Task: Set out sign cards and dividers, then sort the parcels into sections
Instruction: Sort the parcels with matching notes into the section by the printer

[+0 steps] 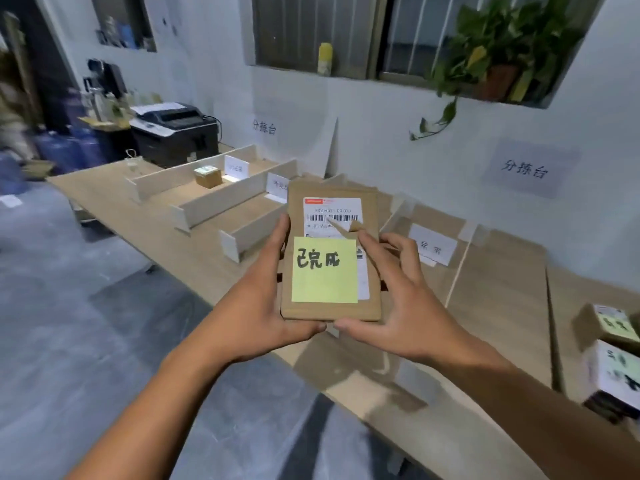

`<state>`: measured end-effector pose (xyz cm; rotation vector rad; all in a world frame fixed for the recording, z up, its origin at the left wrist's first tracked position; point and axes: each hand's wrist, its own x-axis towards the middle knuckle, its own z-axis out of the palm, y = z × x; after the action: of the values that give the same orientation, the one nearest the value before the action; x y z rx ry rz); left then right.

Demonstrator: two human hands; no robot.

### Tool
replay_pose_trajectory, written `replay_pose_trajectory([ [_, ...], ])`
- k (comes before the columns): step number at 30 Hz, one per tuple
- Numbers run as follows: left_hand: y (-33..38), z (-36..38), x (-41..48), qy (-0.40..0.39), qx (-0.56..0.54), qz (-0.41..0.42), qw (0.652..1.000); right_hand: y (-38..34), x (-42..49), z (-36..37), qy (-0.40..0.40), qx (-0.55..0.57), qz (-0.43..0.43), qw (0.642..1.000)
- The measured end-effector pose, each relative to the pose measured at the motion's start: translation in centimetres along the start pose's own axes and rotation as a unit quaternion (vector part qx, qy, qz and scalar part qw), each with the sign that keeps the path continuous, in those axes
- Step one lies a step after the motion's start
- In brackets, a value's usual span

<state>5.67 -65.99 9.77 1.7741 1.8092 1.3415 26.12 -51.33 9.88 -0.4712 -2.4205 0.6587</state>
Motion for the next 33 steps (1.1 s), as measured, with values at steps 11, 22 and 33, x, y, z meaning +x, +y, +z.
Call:
replay_pose_trajectory([
  [11,-17.6,-18.8,6.0,0.091,0.056,-0.074,0.992,-0.6,26.3,17.5,-0.051,0.071,-0.09,0.992],
  [22,-34.1,-36.8,17.4,0.135,0.084,-0.136,0.978,0.0,53.1,32.4,-0.101,0.131,-0.153,0.974],
  [33,-55.9,-53.6,23.9,0.139,0.048,-0.135,0.98,-0.6,73.2,50.7,-0.102,0.077,-0.152,0.98],
])
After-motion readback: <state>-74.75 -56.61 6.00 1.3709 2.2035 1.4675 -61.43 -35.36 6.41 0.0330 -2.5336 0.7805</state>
